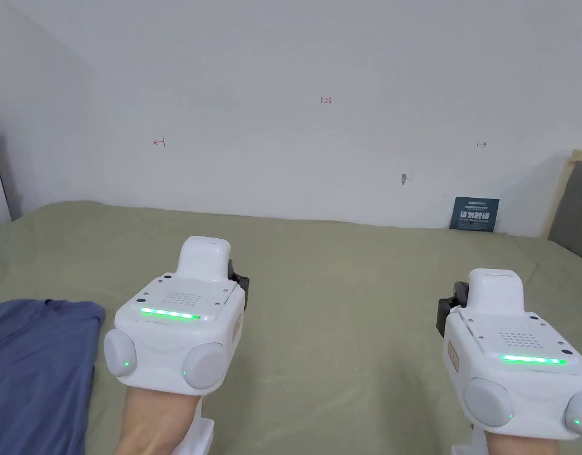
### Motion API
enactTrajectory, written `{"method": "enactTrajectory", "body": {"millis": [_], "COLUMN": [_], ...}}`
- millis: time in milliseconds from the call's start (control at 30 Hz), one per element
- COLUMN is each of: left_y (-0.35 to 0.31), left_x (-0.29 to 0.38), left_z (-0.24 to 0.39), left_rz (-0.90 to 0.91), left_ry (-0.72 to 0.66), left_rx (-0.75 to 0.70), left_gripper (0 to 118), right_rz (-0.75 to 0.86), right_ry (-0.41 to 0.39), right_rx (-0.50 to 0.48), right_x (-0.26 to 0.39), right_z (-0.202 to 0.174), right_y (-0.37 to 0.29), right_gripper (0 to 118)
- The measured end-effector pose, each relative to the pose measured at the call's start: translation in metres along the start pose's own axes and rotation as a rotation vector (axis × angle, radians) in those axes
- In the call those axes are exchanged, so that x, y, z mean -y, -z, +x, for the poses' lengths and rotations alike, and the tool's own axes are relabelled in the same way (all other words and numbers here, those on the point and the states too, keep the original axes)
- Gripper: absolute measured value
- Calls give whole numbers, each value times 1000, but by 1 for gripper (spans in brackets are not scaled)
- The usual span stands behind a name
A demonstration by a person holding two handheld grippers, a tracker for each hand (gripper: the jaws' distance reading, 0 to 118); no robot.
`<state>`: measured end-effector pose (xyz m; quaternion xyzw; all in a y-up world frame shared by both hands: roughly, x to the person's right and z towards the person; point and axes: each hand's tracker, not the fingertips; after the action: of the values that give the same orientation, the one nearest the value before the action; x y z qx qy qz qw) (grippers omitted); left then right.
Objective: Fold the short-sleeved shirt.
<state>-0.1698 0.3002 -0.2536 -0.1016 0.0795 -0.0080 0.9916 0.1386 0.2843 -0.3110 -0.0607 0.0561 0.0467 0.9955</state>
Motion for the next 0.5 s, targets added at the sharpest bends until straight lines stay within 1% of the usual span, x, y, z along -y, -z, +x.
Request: {"method": "enactTrajectory", "body": {"millis": [133, 167, 267, 300, 400, 500], "left_y": [3, 3, 3, 1, -9, -31], "left_x": [1, 1, 1, 2, 5, 8], "left_z": [-14, -20, -43, -53, -92, -142], "left_rz": [-11, -13, -24, -22, -23, -29], "left_ry": [-22, -28, -39, -35, -32, -45], "left_rx": [-26, -40, -80, -110, -202, -320], "left_gripper": [0, 0, 0, 0, 0, 1], "right_rz": [-9, -13, -32, -22, -9, 0], "right_ry": [-2, -4, -4, -1, -22, -20], "right_rx": [0, -3, -62, -85, -204, -346], "right_x": [-1, 0, -5, -6, -13, -18], "right_z": [-3, -9, -27, -40, -90, -155], "right_y": [3, 4, 13, 16, 25, 31], "right_gripper": [0, 0, 0, 0, 0, 0]}}
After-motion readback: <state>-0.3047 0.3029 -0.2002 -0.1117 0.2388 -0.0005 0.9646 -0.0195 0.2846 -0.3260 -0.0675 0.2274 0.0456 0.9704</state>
